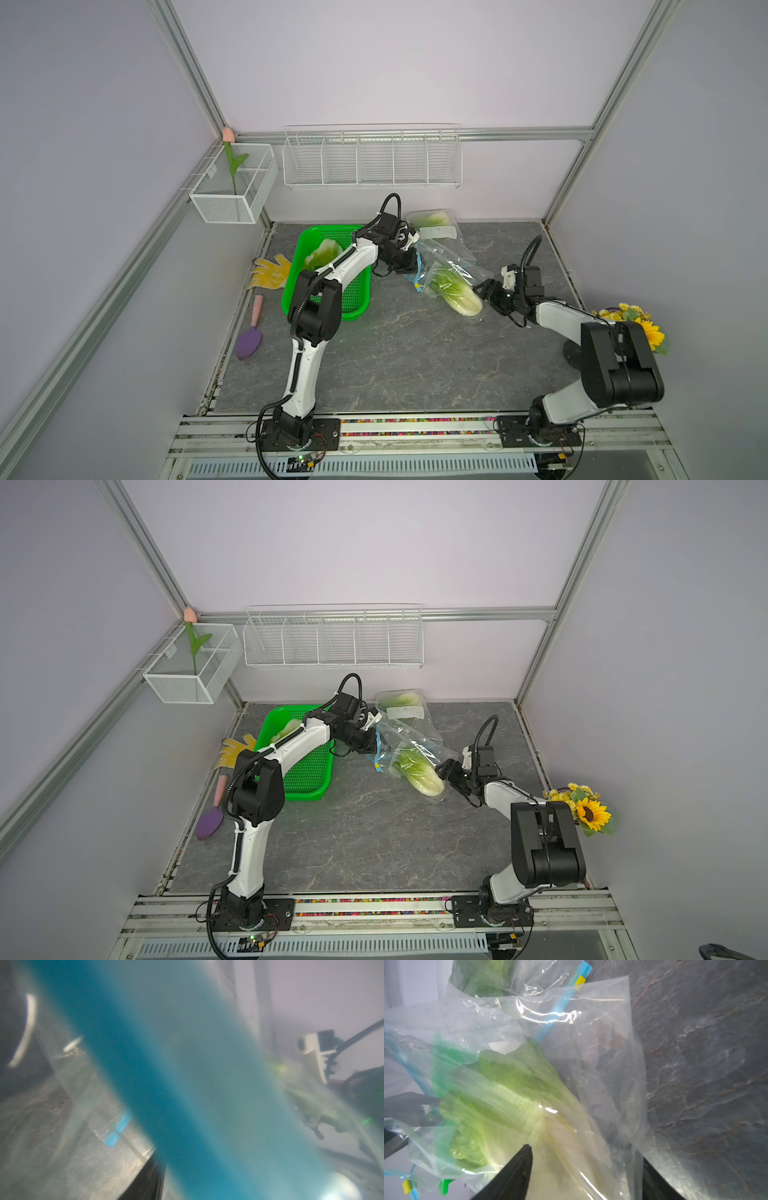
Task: Open the zip-top bag and take out the chinese cabbages
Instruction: Pick up the Chinese cabbage from the zipper food storage bag.
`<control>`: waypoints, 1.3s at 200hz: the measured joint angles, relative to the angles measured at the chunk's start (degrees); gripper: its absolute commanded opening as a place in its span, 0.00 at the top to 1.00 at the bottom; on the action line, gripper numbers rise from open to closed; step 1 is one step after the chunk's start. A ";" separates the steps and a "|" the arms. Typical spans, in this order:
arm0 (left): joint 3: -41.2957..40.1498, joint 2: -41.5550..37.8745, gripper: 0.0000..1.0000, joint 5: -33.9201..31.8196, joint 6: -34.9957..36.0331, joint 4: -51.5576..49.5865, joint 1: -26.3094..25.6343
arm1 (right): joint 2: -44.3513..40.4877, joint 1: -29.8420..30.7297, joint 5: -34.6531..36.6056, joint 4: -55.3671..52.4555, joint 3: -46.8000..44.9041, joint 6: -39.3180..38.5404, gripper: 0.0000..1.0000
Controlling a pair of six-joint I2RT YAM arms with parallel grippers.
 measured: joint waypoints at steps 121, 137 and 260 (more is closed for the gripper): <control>2.78 2.12 0.72 0.39 -0.79 0.70 -2.78 | 10.86 -0.07 -5.60 -5.05 13.11 -8.26 0.56; 2.78 2.58 0.74 -0.52 -0.87 1.03 -2.80 | 10.88 -0.04 -6.01 -5.27 13.31 -8.90 0.57; -4.35 2.56 0.35 4.44 -3.91 10.54 -2.78 | 10.88 -0.04 -6.49 -5.35 13.38 -9.75 0.57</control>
